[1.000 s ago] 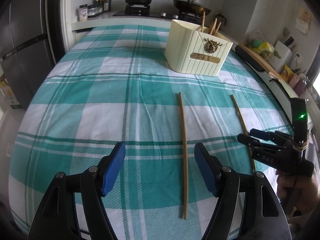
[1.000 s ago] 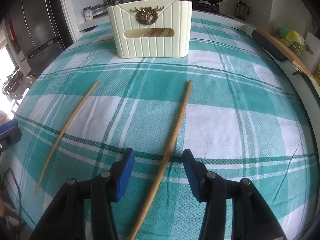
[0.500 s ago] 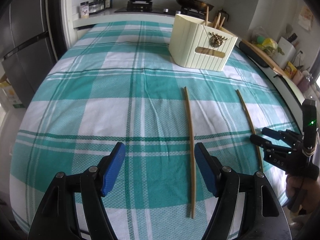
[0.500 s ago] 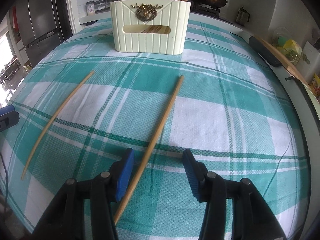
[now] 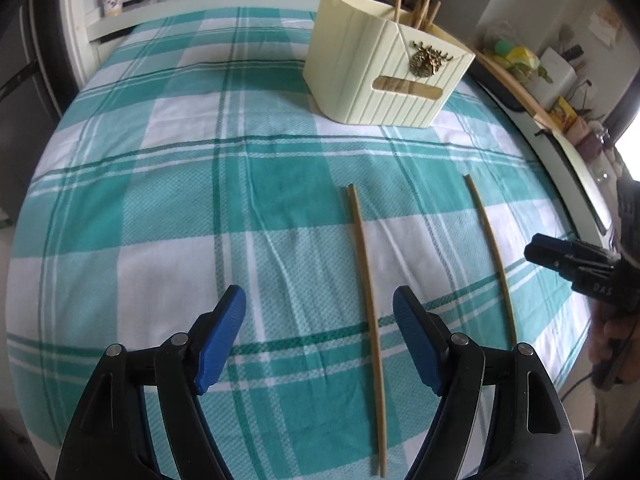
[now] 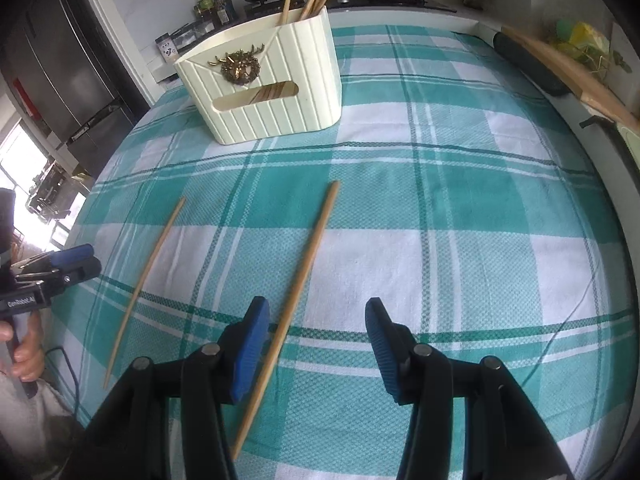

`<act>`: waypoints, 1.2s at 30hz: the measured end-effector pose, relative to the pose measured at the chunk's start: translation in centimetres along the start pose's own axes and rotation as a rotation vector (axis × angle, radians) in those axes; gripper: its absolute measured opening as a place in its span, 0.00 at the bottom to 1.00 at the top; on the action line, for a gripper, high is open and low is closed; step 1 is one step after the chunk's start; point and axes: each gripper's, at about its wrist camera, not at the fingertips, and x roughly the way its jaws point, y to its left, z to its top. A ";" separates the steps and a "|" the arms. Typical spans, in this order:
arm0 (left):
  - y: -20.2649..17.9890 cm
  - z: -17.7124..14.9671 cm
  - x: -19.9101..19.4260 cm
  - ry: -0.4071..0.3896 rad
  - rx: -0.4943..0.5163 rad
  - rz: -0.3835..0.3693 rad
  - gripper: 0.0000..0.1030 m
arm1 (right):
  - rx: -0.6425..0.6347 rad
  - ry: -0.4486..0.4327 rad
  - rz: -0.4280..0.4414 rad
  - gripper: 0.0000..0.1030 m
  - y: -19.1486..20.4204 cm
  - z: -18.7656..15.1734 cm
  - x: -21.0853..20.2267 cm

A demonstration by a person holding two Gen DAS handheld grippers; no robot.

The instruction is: Organize utensils

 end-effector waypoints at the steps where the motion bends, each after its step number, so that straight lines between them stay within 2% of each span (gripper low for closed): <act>1: -0.5 0.7 0.8 0.014 0.023 0.000 0.75 | -0.008 0.005 -0.020 0.49 0.0 0.5 0.6; 4: -2.1 2.3 3.1 0.045 0.090 0.063 0.73 | -0.013 0.031 -0.033 0.49 0.1 2.2 2.9; 6: -3.0 3.1 4.7 0.072 0.141 0.139 0.70 | -0.020 0.051 -0.033 0.49 0.5 3.5 4.6; 8: -3.8 3.6 6.2 0.099 0.193 0.226 0.67 | -0.049 0.034 -0.081 0.50 1.2 4.9 5.9; 9: -4.0 3.8 6.4 0.091 0.209 0.237 0.68 | -0.064 0.033 -0.115 0.48 1.5 5.6 6.5; 10: -4.1 4.0 6.4 0.092 0.215 0.241 0.61 | -0.066 0.020 -0.142 0.41 1.7 6.2 6.8; 11: -4.2 4.2 6.4 0.097 0.211 0.227 0.44 | -0.069 0.012 -0.164 0.18 1.8 6.7 7.1; 12: -4.1 4.3 6.4 0.103 0.204 0.206 0.26 | -0.067 0.007 -0.168 0.09 1.7 7.1 7.4; 13: -4.3 4.4 6.5 0.108 0.201 0.194 0.07 | -0.051 0.002 -0.154 0.08 1.4 7.4 7.5; 14: -4.5 4.4 6.5 0.100 0.206 0.207 0.04 | -0.033 -0.005 -0.136 0.07 1.1 7.5 7.4; 18: -4.4 4.4 5.4 0.047 0.164 0.145 0.03 | 0.027 -0.075 -0.027 0.07 -0.2 7.3 5.0; 24: -4.4 5.0 -2.6 -0.162 0.091 0.040 0.03 | 0.048 -0.290 0.098 0.07 -0.4 6.5 -4.2; 29: -4.8 4.2 -9.5 -0.302 0.088 -0.020 0.03 | 0.021 -0.444 0.133 0.07 0.3 5.0 -11.2; 32: -5.0 3.6 -12.1 -0.363 0.082 -0.039 0.03 | -0.006 -0.527 0.135 0.07 0.7 4.1 -14.0; 36: -5.9 3.1 -14.1 -0.421 0.092 -0.001 0.03 | -0.044 -0.617 0.104 0.07 1.7 3.1 -16.3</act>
